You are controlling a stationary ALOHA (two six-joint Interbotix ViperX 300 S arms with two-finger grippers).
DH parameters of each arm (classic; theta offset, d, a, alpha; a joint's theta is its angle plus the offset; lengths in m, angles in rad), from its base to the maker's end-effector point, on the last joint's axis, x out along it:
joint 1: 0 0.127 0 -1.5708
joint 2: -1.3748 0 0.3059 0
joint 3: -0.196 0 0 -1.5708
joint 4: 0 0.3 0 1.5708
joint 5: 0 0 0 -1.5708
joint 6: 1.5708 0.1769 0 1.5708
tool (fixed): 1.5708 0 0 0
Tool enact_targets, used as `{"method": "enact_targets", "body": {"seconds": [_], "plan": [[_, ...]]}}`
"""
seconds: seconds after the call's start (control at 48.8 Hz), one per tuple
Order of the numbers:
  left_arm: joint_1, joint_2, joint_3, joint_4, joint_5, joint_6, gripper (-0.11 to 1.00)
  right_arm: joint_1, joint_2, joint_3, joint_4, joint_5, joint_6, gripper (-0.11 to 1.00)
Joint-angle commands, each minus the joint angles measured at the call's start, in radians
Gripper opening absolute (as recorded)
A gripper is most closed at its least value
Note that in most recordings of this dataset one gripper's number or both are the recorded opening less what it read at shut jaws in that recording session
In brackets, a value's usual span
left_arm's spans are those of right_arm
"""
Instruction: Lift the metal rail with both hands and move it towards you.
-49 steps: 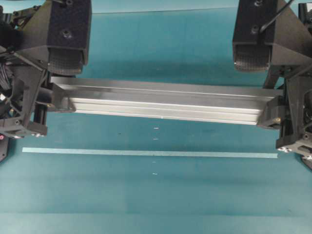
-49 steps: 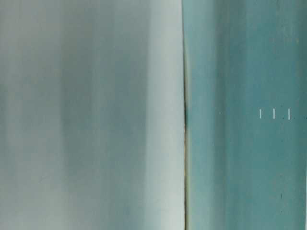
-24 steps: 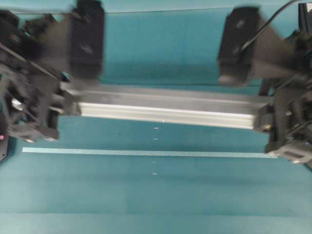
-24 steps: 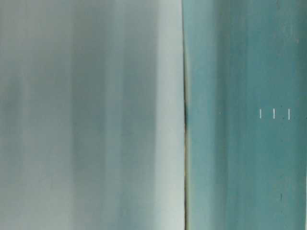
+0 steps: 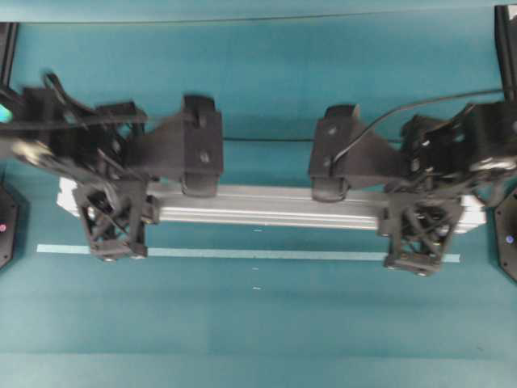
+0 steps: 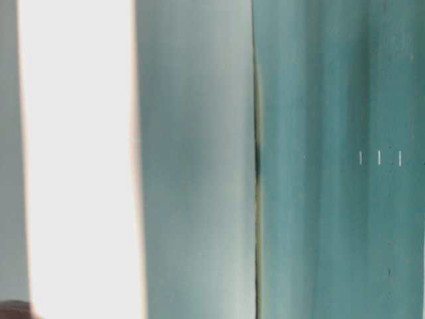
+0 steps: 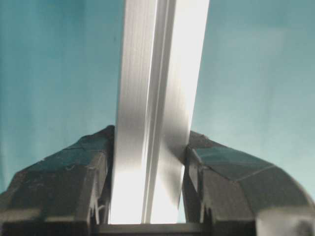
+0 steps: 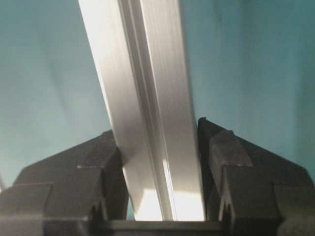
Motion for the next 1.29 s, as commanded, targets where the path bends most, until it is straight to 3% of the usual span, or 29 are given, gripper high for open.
{"method": "enact_targets", "body": {"seconds": [0.0, 0.185, 0.492, 0.882, 1.272], "plan": [[0.021, -0.014, 0.061, 0.002, -0.064, -0.058, 0.29, -0.029, -0.003, 0.054, -0.002, -0.083, 0.006, 0.40], [0.032, 0.008, 0.196, 0.002, -0.176, -0.063, 0.29, -0.038, 0.026, 0.166, -0.002, -0.219, -0.017, 0.40], [0.041, 0.060, 0.279, 0.002, -0.325, -0.061, 0.29, -0.038, 0.086, 0.291, 0.000, -0.431, -0.021, 0.40], [0.043, 0.156, 0.327, 0.002, -0.443, -0.060, 0.29, -0.038, 0.152, 0.356, -0.002, -0.603, -0.023, 0.40], [0.043, 0.183, 0.390, 0.002, -0.526, -0.061, 0.29, -0.038, 0.209, 0.374, -0.002, -0.681, -0.025, 0.40]]}}
